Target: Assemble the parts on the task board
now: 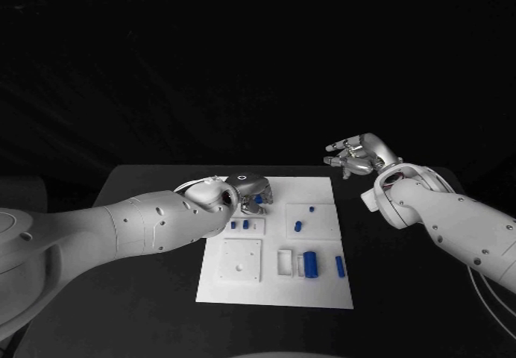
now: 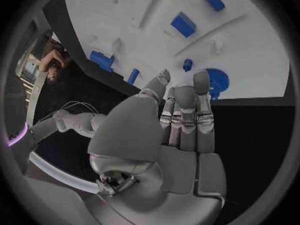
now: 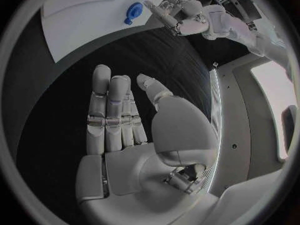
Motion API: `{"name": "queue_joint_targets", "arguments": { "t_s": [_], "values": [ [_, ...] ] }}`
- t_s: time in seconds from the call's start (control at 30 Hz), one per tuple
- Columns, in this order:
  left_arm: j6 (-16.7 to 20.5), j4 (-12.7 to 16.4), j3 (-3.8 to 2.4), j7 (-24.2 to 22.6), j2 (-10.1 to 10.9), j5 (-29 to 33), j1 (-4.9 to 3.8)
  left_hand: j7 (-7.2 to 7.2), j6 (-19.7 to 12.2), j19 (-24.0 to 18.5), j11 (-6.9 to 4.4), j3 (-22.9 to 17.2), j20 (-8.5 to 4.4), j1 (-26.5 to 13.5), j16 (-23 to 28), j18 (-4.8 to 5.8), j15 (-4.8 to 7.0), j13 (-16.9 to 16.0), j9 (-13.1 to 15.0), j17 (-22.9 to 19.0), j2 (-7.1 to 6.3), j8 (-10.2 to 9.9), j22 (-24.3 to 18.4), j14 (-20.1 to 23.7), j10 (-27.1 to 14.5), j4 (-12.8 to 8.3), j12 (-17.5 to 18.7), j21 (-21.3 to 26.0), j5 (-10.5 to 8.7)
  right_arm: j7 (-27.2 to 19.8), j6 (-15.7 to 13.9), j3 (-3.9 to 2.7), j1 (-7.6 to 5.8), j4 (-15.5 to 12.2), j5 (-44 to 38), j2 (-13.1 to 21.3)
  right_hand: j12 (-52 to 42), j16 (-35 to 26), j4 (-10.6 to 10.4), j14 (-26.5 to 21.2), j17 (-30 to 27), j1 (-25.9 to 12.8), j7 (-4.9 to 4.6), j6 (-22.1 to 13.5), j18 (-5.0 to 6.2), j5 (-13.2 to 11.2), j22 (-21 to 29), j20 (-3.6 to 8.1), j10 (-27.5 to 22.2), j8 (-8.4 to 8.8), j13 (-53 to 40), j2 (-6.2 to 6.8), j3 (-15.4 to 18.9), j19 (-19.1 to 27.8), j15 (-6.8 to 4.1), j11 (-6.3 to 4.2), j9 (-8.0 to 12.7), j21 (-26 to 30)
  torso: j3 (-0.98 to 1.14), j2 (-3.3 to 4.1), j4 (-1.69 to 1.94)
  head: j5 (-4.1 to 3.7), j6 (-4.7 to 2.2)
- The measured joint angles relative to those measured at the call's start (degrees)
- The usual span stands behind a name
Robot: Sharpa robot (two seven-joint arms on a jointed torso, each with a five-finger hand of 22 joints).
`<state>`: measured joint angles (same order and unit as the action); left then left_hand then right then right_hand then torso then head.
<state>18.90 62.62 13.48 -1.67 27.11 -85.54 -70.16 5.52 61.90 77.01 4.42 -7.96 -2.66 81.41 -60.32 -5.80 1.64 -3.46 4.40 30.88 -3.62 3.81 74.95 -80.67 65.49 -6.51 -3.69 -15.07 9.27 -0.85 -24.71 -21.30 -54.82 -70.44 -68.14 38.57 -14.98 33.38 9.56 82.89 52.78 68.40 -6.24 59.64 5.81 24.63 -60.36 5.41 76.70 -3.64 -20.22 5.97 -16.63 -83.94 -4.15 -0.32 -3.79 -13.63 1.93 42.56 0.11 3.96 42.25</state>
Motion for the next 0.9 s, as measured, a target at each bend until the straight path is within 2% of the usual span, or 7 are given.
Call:
{"name": "queue_joint_targets", "arguments": {
  "t_s": [0.1, 0.3, 0.4, 0.47, 0.5, 0.6, 0.9],
  "values": [
    [-0.7, -0.7, 0.01, 0.1, -0.4, -0.8, 0.45, 0.0, 0.0, 0.0, 0.0, -0.2, 0.01, 0.0, -0.4, -0.89, 0.0, 0.0, 0.0, 0.0, 0.0, 0.0, 0.0, 0.0, 0.0, 0.2, 0.0, -0.4, 0.27, 0.0, -0.1, 0.0, 0.0, -0.1, 0.1, 0.0, 0.0, 0.0, 0.0, 0.0, 0.0, 0.0, 0.01, 0.0, -0.01, 0.0, 0.0, 0.0, 0.0, 0.0, 0.0, 0.0, 0.0, 0.0, 0.0, 0.0, 0.0, 0.0, -0.01, 0.02, 0.01, -0.13, 0.08],
    [-1.4, -2.2, 0.02, 0.1, -1.2, -1.8, 1.39, 0.0, 0.0, 0.0, -0.01, -1.5, 0.01, 0.0, -0.4, -0.9, 0.0, 0.0, -0.1, -0.1, 0.0, 0.0, 0.0, 0.0, 0.0, 0.2, 0.0, -0.9, 1.41, 0.0, -0.2, 0.0, 0.0, -0.3, 0.1, 0.1, 0.0, -0.2, 0.0, 0.0, 0.0, 0.0, 0.03, 0.0, -0.02, 0.0, 0.1, 0.0, 0.0, 0.0, 0.1, 0.0, 0.0, 0.0, 0.0, 0.01, 0.0, 0.0, -0.07, 0.02, 0.05, -0.2, 0.15],
    [-1.4, -3.1, -0.08, 0.0, -1.5, -2.1, 1.55, 0.22, 0.2, -0.2, -0.02, -3.2, 0.25, -0.3, -0.7, -0.93, 0.0, 0.0, -0.1, -0.5, -0.25, 0.0, 0.0, 0.0, 0.0, 0.0, 0.0, -1.7, 3.2, 0.0, -0.2, 0.0, 0.0, -0.4, 0.2, 0.1, 0.0, -0.2, 0.0, 0.0, 0.0, 0.0, 0.05, 0.0, -0.03, 0.0, 0.1, 0.0, 0.0, 0.0, 0.2, 0.0, 0.0, 0.0, 0.0, 0.01, 0.0, 0.0, -0.08, -0.03, 0.08, -0.21, 0.13],
    [-1.3, -3.6, -0.13, -0.1, -1.6, -2.1, 1.67, 0.42, 0.8, -0.3, -0.02, -4.4, 0.33, -0.6, -0.7, -0.95, 0.0, 0.0, -0.2, -0.7, -0.44, 0.0, 0.0, 0.0, 0.0, -0.2, 0.0, -1.9, 5.78, 0.0, -0.2, 0.0, -0.01, -0.4, 0.2, 0.1, 0.0, -0.2, 0.0, 0.0, 0.0, 0.0, 0.05, 0.1, -0.03, 0.0, 0.1, 0.0, 0.0, 0.0, 0.2, 0.0, 0.0, 0.0, 0.0, 0.01, 0.0, 0.0, -0.08, -0.06, 0.08, -0.19, 0.12],
    [-1.2, -3.8, -0.14, -0.2, -1.7, -2.1, 1.71, 0.41, 0.8, -0.4, -0.02, -4.8, 0.45, -0.9, -0.7, -0.96, 0.0, 0.0, -0.3, -0.7, -0.42, 0.0, 0.0, 0.0, 0.0, -0.3, 0.0, -2.0, 6.2, 0.0, -0.3, 0.0, -0.01, -0.4, 0.2, 0.1, 0.0, -0.2, 0.0, 0.0, 0.0, 0.0, 0.06, 0.1, -0.04, 0.0, 0.0, 0.0, 0.0, 0.0, 0.2, 0.0, 0.0, 0.0, 0.0, 0.01, 0.0, 0.0, -0.08, -0.08, 0.09, -0.18, 0.15],
    [-1.0, -4.5, -0.16, -0.5, -1.8, -2.1, 1.84, 0.41, 0.8, -0.7, -0.02, -6.4, 0.67, -1.5, -0.7, -1.33, 0.0, 0.1, -0.3, -0.9, -1.02, 0.0, 0.0, 0.0, 0.0, -0.6, 0.0, -2.8, 6.43, 0.0, -0.3, 0.0, -0.01, -0.4, 0.2, 0.0, 0.0, -0.2, 0.0, 0.0, 0.0, 0.0, 0.06, 0.1, -0.04, 0.0, 0.0, 0.0, 0.0, 0.0, 0.2, 0.0, 0.0, 0.0, 0.0, 0.01, 0.0, 0.0, -0.04, -0.11, 0.12, -0.18, 0.25],
    [-0.3, -5.4, -0.02, -0.9, -1.9, -2.0, 2.58, 0.41, 0.8, -1.0, -0.01, -7.6, 0.51, -1.5, -0.7, -1.31, 0.0, 0.2, -0.4, -0.9, -1.03, 0.0, 0.0, 0.0, 0.0, -0.7, 0.0, -3.3, 6.43, 0.0, -0.4, 0.0, -0.01, -0.5, 0.2, 0.0, 0.0, -0.2, 0.0, 0.0, 0.1, 0.0, -0.02, 0.3, -0.08, 0.2, 0.1, 0.0, 0.0, 0.0, 0.4, 0.0, 0.0, 0.0, 0.0, 0.01, 0.0, 0.0, -0.01, -0.13, 0.12, -0.2, 0.24]
  ]
}}
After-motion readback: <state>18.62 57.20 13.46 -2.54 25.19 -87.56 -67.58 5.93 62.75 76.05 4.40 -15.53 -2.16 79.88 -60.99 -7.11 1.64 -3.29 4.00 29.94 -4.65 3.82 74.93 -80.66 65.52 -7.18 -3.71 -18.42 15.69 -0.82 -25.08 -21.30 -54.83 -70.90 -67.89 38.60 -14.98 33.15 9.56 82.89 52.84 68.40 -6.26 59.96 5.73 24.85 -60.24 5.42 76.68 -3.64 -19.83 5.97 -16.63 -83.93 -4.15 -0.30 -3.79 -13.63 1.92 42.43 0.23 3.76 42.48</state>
